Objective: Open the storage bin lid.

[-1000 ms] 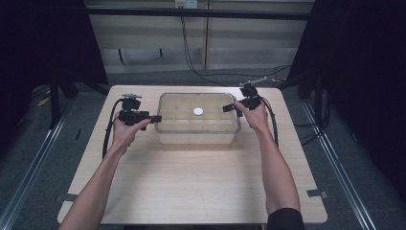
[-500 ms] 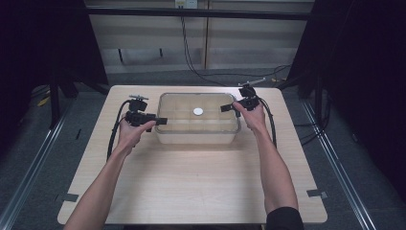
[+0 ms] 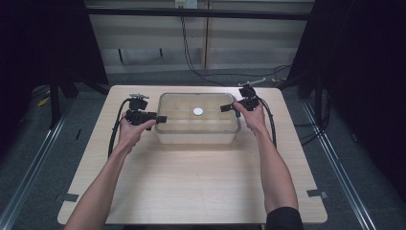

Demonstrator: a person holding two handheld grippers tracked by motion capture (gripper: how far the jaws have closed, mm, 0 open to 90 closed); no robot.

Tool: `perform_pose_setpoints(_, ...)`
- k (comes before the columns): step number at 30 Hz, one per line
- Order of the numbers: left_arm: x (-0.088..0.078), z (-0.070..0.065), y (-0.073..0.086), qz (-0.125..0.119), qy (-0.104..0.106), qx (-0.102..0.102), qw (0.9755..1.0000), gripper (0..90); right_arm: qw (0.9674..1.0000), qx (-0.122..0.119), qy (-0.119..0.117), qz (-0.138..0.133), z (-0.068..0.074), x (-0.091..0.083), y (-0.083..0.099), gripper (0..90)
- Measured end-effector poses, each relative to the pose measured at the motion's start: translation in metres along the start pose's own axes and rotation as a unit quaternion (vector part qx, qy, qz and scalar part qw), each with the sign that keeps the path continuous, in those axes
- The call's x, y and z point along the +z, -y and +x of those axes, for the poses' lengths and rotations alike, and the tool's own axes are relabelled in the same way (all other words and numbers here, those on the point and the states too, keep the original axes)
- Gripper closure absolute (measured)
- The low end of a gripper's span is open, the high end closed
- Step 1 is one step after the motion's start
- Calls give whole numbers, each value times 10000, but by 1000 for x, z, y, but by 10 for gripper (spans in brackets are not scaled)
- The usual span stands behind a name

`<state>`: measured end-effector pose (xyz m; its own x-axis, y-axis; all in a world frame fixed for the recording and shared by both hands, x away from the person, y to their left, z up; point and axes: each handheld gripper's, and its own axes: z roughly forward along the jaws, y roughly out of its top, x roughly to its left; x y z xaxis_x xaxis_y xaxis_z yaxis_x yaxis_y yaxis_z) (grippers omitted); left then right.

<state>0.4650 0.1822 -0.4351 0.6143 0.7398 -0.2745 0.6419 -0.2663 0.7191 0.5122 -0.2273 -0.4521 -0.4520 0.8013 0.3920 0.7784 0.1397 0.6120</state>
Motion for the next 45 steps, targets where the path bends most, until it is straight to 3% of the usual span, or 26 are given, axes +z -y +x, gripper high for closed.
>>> perform_pose_setpoints(4, -1, -2, -4, -17, 27, -53, 10000, 368, 10000, -14, 34, -1, 1, 0, 0, 192)
perform_pose_setpoints(9, 3, 2, -4, 127, 47, -83, 9999, 355, 10000, -20, 34, 4, 1, -1, 0, 192)
perform_pose_setpoints(12, 4, 3, -4, 61, 79, -150, 9998, 356, 10000, -4, 45, 21, 1, -1, 0, 192)
perform_pose_setpoints(17, 12, 5, -8, 129, -4, -236, 9996, 296, 10000, -36, 70, 6, 2, -1, 0, 189)
perform_pose_setpoints(21, 9, 4, -10, 38, -41, -175, 9998, 348, 9999, -71, 103, -29, 2, -1, 0, 188)
perform_pose_setpoints(22, 6, 6, -11, 24, 0, -127, 9999, 368, 9999, -81, 109, -24, 3, -2, 0, 188)
perform_pose_setpoints(23, 4, 7, -11, -76, 114, -255, 9996, 385, 9999, -103, 110, -35, 3, -2, 0, 189)
perform_pose_setpoints(25, 3, 9, -12, -141, 189, -305, 9993, 429, 9999, -94, 109, -38, 3, -2, 0, 189)
perform_pose_setpoints(26, 4, 9, -13, -218, 824, -393, 9956, 475, 9999, -88, 84, -52, 3, -2, 0, 202)
perform_pose_setpoints(27, 4, 9, -13, -218, 824, -393, 9956, 450, 9999, -88, 84, -52, 3, -2, 0, 202)
perform_pose_setpoints(28, 6, 2, -14, -140, 257, -167, 9994, 450, 9999, -125, 98, -51, 4, -2, 0, 204)
perform_pose_setpoints(29, 8, -2, -14, -138, -30, -1, 9999, 442, 9998, -161, 112, -34, 6, -1, 0, 204)
perform_pose_setpoints(30, 9, -1, -14, -112, 181, -86, 9997, 409, 9999, -68, 71, -28, 4, -1, 0, 216)
perform_pose_setpoints(31, 9, 0, -14, -103, 265, -196, 9994, 409, 9999, -68, 71, -28, 4, -1, 0, 216)
perform_pose_setpoints(32, 8, 0, -15, -142, 113, -171, 9997, 410, 10000, -49, 65, -34, 4, -1, 0, 221)
perform_pose_setpoints(36, 3, 5, -15, -93, -51, -194, 9998, 375, 9999, -106, 107, -38, 5, -2, 0, 225)
perform_pose_setpoints(39, 1, 11, -14, -93, -131, -297, 9994, 361, 9999, -102, 120, -41, 5, -2, 0, 223)
perform_pose_setpoints(45, 10, 10, -13, 41, -130, -248, 9996, 362, 9999, -113, 117, -37, 5, -2, 0, 222)
